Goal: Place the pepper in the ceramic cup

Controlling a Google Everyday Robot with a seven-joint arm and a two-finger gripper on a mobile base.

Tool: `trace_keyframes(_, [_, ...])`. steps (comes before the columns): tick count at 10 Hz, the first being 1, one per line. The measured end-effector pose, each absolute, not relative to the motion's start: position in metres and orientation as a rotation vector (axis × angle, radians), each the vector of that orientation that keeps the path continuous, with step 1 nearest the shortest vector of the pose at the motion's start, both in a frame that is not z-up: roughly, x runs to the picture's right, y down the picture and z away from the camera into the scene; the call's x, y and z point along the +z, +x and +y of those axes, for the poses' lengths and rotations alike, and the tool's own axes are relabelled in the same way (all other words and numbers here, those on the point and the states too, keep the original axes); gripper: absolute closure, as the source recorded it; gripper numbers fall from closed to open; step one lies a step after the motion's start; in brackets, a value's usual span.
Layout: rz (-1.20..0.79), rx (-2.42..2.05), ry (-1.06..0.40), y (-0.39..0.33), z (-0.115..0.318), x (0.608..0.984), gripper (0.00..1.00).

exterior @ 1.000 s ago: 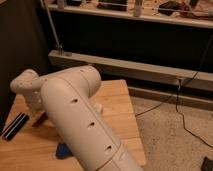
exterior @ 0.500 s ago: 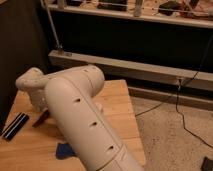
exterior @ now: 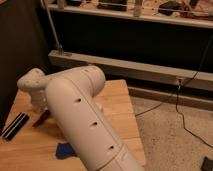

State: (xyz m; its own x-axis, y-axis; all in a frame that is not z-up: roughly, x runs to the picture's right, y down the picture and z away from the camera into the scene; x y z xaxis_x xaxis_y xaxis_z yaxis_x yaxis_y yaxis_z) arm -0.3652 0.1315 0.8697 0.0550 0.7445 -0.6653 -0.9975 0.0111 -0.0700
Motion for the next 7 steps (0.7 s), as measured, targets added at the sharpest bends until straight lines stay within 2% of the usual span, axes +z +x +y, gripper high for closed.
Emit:
trace_keyframes(5, [0.534, 1.442, -0.621, -0.3658, 0.1371, 0.8716, 0.35])
trace_keyframes(7, [0.538, 1.440, -0.623, -0.3647, 0.1375, 0.8729, 0.49])
